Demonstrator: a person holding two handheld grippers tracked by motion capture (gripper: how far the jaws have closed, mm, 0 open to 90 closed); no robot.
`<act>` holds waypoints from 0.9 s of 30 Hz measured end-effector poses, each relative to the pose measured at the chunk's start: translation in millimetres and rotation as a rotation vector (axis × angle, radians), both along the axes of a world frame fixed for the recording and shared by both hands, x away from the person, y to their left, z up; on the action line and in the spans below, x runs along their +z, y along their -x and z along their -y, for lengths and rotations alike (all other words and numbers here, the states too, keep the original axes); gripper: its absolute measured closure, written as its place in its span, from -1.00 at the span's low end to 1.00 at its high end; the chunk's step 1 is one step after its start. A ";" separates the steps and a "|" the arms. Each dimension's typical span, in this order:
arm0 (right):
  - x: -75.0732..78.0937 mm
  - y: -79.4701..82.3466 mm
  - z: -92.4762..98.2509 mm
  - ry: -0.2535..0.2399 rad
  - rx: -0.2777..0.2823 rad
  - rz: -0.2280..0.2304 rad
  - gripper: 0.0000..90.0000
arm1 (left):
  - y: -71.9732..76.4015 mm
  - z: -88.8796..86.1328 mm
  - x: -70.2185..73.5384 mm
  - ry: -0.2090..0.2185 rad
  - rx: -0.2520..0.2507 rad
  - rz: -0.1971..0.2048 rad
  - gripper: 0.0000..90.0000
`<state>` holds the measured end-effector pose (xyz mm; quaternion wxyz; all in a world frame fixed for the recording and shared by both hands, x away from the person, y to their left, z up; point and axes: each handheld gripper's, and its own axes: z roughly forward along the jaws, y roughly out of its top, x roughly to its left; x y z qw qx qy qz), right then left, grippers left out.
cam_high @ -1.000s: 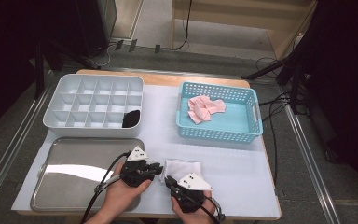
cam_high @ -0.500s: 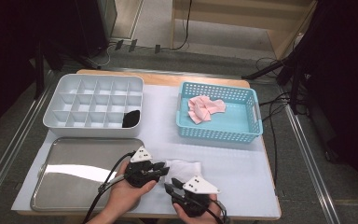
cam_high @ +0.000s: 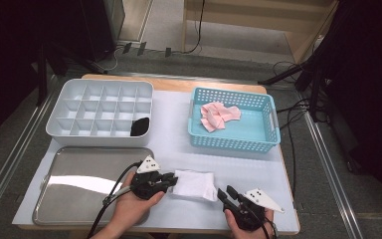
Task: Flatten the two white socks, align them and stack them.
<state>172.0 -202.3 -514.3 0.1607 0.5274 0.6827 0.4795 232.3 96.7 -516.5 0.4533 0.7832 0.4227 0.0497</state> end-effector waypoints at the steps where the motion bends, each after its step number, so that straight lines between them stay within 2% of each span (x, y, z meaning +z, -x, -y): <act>1: -1.2 -0.4 -2.2 -0.012 0.008 -0.004 0.35 | 0.2 0.2 0.0 0.000 -0.002 -0.001 0.68; 5: -3.1 -2.8 -11.5 -0.072 0.006 -0.006 0.35 | 0.7 1.6 -0.3 0.001 -0.001 0.000 0.69; 6: -3.2 -3.2 -14.5 -0.071 0.004 -0.001 0.34 | 0.8 1.7 -0.2 -0.002 -0.001 0.001 0.69; 12: -15.1 -8.3 -28.9 0.032 0.007 -0.051 0.24 | -0.9 0.2 -1.9 -0.011 0.007 -0.005 0.74; 15: -20.0 -10.9 -29.2 0.060 0.006 -0.065 0.25 | -1.5 -0.3 -2.4 -0.011 0.007 -0.007 0.74; 17: -21.2 -10.7 -29.1 0.054 0.012 -0.069 0.33 | -1.1 0.1 -2.4 -0.009 0.007 -0.010 0.74; 19: -20.3 -9.1 -29.4 0.041 0.030 -0.081 0.62 | -1.0 0.6 -2.7 -0.011 0.004 -0.007 0.73; 21: -18.8 -8.0 -29.6 0.046 0.024 -0.074 0.77 | -0.3 1.8 -2.9 -0.006 0.001 -0.009 0.73; 27: -13.5 -12.8 -22.4 0.105 -0.009 -0.038 0.82 | 1.8 10.8 -4.8 0.025 -0.014 -0.040 0.72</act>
